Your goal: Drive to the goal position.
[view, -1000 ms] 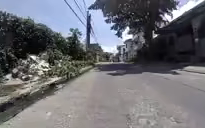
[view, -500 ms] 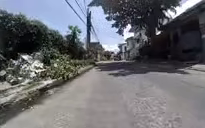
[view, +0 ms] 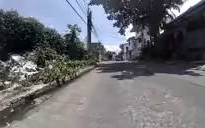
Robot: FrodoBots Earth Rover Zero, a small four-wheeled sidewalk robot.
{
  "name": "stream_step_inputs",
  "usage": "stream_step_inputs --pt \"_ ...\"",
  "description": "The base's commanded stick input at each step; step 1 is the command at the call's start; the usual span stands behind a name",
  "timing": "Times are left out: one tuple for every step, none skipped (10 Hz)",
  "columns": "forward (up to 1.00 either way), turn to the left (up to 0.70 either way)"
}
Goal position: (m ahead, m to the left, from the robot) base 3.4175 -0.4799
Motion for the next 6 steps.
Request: stream_step_inputs --pt "1.00 -0.34" --pt "1.00 -0.41" --pt "1.00 -0.41" --pt "1.00 -0.40" --pt "1.00 -0.40" --pt "1.00 -0.01"
